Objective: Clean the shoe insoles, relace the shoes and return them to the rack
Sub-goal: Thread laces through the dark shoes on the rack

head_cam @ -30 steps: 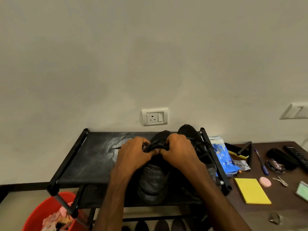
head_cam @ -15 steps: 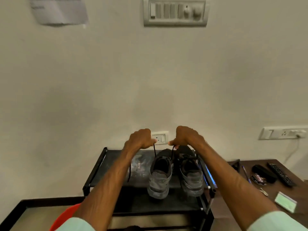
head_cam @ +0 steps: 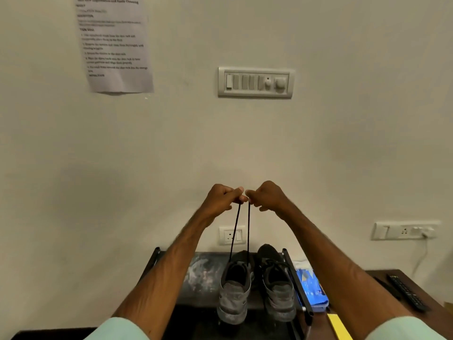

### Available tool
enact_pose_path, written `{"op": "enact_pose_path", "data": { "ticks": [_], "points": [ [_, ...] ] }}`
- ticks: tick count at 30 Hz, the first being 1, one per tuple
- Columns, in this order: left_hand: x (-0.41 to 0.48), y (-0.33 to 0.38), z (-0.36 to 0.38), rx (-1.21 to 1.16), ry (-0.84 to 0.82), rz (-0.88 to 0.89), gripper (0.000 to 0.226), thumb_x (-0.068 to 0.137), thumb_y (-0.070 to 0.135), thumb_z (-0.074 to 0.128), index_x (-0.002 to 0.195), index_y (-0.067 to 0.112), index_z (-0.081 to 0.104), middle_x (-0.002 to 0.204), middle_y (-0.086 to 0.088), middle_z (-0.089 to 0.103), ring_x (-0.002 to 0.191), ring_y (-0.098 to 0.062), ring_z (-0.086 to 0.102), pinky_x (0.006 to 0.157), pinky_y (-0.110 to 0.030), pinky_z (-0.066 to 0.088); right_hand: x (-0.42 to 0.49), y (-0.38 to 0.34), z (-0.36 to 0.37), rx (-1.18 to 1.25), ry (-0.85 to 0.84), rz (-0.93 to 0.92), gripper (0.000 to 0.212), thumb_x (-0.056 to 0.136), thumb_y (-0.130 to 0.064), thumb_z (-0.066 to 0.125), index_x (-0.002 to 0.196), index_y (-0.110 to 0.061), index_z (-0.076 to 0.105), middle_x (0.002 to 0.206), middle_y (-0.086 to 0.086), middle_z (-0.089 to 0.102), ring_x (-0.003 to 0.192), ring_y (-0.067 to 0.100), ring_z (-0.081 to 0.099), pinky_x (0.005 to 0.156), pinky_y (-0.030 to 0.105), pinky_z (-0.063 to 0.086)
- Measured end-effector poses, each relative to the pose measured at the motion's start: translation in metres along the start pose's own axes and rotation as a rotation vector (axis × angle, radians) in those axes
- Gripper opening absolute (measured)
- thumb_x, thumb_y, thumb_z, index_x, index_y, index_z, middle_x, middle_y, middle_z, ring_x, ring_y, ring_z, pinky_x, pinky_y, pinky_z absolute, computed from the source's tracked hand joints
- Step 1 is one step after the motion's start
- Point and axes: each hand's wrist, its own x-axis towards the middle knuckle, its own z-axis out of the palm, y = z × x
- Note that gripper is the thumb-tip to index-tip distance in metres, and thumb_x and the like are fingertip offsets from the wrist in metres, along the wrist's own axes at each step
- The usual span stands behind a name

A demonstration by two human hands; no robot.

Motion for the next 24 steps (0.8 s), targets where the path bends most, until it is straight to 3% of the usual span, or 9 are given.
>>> {"op": "enact_pose_path", "data": {
  "ticks": [4,7,9,15,18,21,24],
  "points": [
    [0.007,0.014,-0.003,-0.111,0.029,0.062,0.027,0.101,0.03,0.062,0.101,0.008,0.078,0.096,-0.002,0.079,0.094,-0.013,0.075,0.091,-0.038,0.057,0.0,-0.005,-0.008,0.297,0.116,-0.086,0.037,0.094,-0.026,0.071,0.078,0.007,0.075,0.08,0.016,0.077,0.078,0.02,0.077,0.084,0.046,0.063],
    [0.015,0.024,-0.006,-0.15,0.055,0.121,0.021,0.098,0.023,0.067,0.1,0.005,0.078,0.096,-0.006,0.079,0.094,-0.017,0.076,0.088,-0.036,0.06,0.005,-0.009,-0.013,0.376,0.165,-0.147,0.041,0.091,-0.031,0.074,0.076,0.007,0.075,0.078,0.021,0.075,0.078,0.03,0.077,0.083,0.051,0.062],
    [0.022,0.027,-0.009,-0.109,0.078,0.16,0.018,0.096,0.018,0.069,0.1,0.004,0.078,0.096,-0.007,0.079,0.093,-0.017,0.076,0.086,-0.035,0.061,0.01,-0.011,-0.017,0.344,0.177,-0.187,0.04,0.09,-0.034,0.075,0.075,0.004,0.077,0.075,0.022,0.074,0.078,0.034,0.076,0.082,0.053,0.062],
    [0.027,0.026,-0.01,0.057,0.082,0.155,0.017,0.085,0.004,0.078,0.102,0.006,0.079,0.094,-0.006,0.078,0.09,-0.016,0.075,0.083,-0.03,0.062,0.006,-0.005,-0.02,0.288,0.103,-0.201,0.003,0.082,-0.003,0.079,0.083,-0.004,0.082,0.078,0.01,0.078,0.082,0.027,0.077,0.082,0.042,0.064],
    [0.021,0.019,-0.006,0.035,0.091,0.129,0.021,0.081,0.005,0.082,0.102,0.006,0.079,0.095,-0.006,0.078,0.09,-0.017,0.075,0.079,-0.029,0.062,-0.001,0.013,-0.011,0.284,0.058,-0.194,0.007,0.084,-0.002,0.08,0.089,-0.007,0.082,0.085,0.007,0.079,0.087,0.023,0.076,0.083,0.037,0.064],
    [0.013,0.008,0.003,-0.002,0.064,0.112,0.016,0.087,0.0,0.074,0.103,0.003,0.076,0.095,-0.007,0.078,0.089,-0.017,0.076,0.079,-0.03,0.062,-0.013,0.039,0.003,0.221,0.049,-0.187,0.011,0.086,0.0,0.078,0.093,-0.008,0.08,0.088,0.006,0.078,0.085,0.022,0.076,0.076,0.032,0.064],
    [0.004,-0.008,0.014,-0.046,0.04,0.069,0.016,0.091,-0.003,0.068,0.105,0.003,0.073,0.096,-0.009,0.078,0.088,-0.02,0.077,0.081,-0.035,0.063,-0.026,0.076,0.023,0.012,-0.134,-0.125,0.012,0.083,0.001,0.077,0.084,-0.011,0.079,0.085,0.006,0.078,0.074,0.021,0.076,0.064,0.029,0.063]
  ]
}}
